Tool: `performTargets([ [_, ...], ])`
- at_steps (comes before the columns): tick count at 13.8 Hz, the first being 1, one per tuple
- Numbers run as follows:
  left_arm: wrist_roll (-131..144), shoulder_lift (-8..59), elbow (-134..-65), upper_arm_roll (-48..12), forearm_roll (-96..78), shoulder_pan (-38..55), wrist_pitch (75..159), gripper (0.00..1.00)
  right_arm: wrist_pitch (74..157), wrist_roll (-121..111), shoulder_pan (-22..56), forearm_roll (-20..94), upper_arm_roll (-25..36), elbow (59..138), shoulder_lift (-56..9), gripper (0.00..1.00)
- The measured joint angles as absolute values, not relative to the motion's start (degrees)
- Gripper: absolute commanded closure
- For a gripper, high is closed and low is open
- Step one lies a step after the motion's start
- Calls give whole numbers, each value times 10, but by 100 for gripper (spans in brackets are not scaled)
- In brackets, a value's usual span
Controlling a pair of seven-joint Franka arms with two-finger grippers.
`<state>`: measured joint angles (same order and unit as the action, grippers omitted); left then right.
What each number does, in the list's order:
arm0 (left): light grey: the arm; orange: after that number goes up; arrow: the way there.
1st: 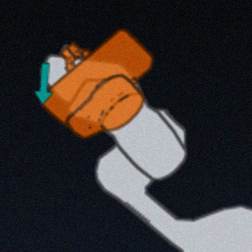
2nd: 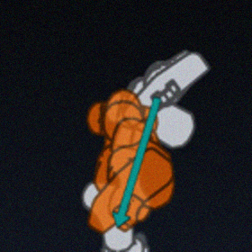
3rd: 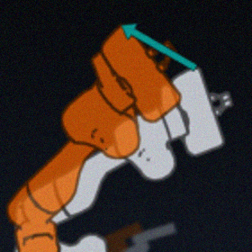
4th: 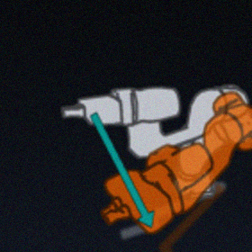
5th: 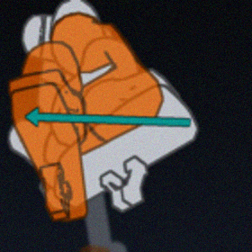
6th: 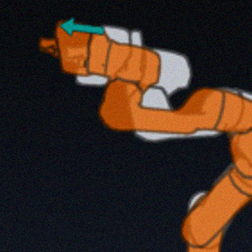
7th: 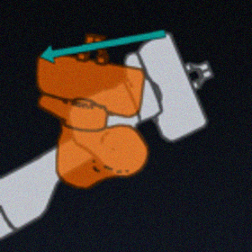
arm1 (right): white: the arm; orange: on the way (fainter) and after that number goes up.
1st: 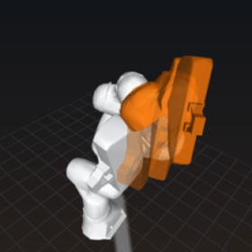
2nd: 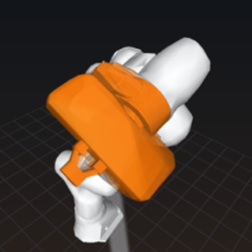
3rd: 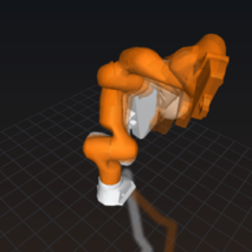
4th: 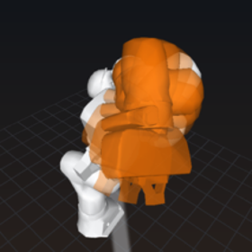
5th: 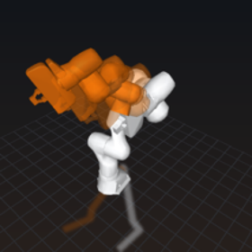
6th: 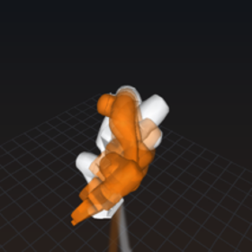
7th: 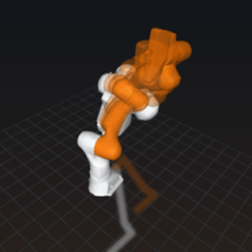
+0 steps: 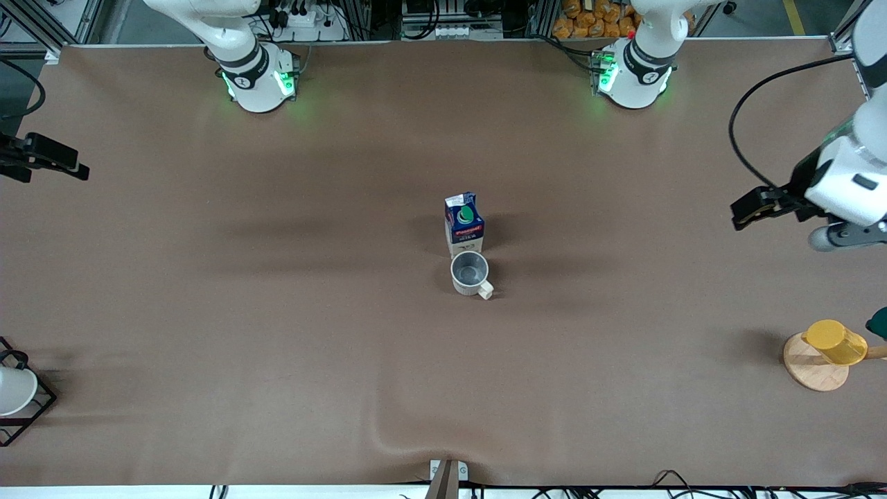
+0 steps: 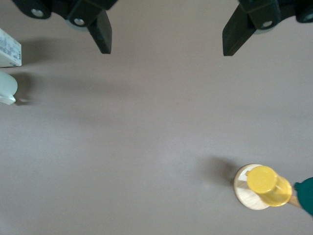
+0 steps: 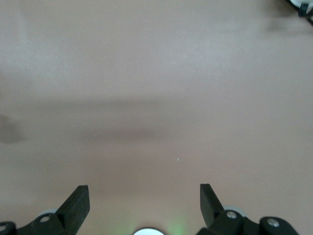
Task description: Place milk next to cup
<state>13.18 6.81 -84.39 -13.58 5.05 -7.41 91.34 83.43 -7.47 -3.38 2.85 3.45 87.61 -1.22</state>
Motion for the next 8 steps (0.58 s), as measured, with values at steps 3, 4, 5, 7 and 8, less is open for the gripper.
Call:
performTargets([
  [3,102,53,-846,-62,30,-15,894,0,838,-75,-27,29,32,877,-12,0],
  [4,101,50,-846,-60,22,-14,886,0,838,-74,-25,29,31,877,-12,0],
  [5,101,47,-846,-60,19,-13,879,0,838,-74,-24,29,31,877,-12,0],
  [7,101,46,-846,-59,15,-11,873,0,838,-74,-22,29,31,877,-12,0],
  [8,101,46,-846,-59,15,-11,871,0,838,-74,-21,29,31,877,-12,0],
])
